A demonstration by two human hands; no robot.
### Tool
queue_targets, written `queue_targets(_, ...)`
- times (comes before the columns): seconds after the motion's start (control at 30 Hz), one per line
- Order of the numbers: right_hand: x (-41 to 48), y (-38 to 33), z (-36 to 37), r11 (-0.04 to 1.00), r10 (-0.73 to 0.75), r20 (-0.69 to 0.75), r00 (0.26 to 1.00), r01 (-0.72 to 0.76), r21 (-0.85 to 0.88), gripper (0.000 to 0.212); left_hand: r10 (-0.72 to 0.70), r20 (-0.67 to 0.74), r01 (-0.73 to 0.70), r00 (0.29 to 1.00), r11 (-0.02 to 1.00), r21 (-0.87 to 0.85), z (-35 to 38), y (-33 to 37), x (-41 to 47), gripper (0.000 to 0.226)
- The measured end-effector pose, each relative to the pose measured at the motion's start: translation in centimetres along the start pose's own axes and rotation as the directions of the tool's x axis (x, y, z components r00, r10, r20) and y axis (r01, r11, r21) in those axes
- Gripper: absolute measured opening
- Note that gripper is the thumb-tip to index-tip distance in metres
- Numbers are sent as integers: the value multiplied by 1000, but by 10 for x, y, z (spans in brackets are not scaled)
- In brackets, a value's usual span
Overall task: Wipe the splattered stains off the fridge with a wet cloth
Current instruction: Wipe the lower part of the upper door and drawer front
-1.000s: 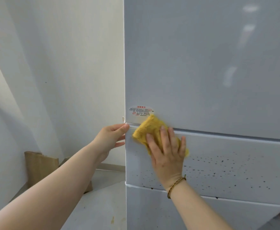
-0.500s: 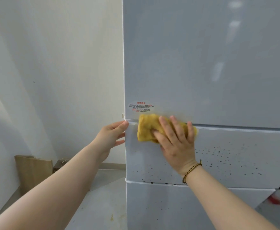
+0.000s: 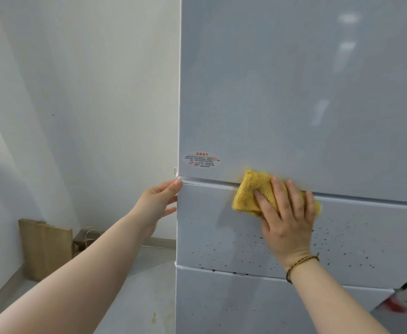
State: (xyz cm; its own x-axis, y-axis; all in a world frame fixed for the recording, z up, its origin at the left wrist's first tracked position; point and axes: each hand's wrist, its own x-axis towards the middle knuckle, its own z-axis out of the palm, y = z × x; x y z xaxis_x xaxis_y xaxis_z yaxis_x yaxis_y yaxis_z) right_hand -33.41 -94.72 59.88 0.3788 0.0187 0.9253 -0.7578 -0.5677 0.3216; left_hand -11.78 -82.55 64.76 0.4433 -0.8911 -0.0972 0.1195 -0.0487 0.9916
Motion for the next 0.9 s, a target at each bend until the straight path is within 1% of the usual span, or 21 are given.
queue_targets(0.07,-2,-17,3,992,112,8,994,-112,51,43,-7,0,7,1000,1000,-13,2,1,-1,23)
queue_targets(0.1,-1,-30,5,986,145,18,989,-146,82,42,-16,-2,16,1000,1000,-19,2,2,-2,22)
queue_targets(0.17,-1,-53,13,981,139,32,990,-142,135,40,-35,-1,35,999,999,-35,1,3,-2,19)
queue_targets(0.23,-6,-69,22,983,62,38,997,-67,169,43,-44,8,44,999,997,-58,1,2,0,18)
queue_targets(0.33,-28,-79,31,978,-137,36,990,130,161,50,-26,-22,25,999,997,-66,4,-2,1,18)
queue_targets(0.43,-52,-77,33,927,-353,82,932,336,167,50,-9,-46,6,999,998,-56,6,-3,0,18)
queue_targets(0.5,-50,-71,31,903,-410,93,908,388,185,43,2,-60,-4,998,999,-45,6,-3,0,18)
queue_targets(0.53,-45,-69,29,904,-398,86,913,374,205,39,4,-70,-7,998,999,-41,6,-3,-1,17)
queue_targets(0.57,-36,-67,28,917,-354,72,932,331,224,37,8,-79,-11,997,999,-36,6,-4,-1,18)
queue_targets(0.63,-19,-67,23,954,-195,37,980,181,239,34,20,-95,-24,995,999,-38,8,-4,-1,20)
queue_targets(0.7,-14,-72,22,972,-70,10,998,66,225,36,38,-124,-43,992,998,-40,11,-7,-2,24)
queue_targets(0.73,-18,-76,24,977,-53,10,999,50,206,40,49,-140,-54,989,998,-33,12,-8,-2,25)
queue_targets(0.8,-39,-90,28,978,-89,51,995,77,194,46,68,-170,-73,983,997,-22,14,-11,-2,24)
queue_targets(0.9,-78,-106,37,946,-239,127,963,202,252,41,109,-200,-116,974,993,-20,17,-17,-4,18)
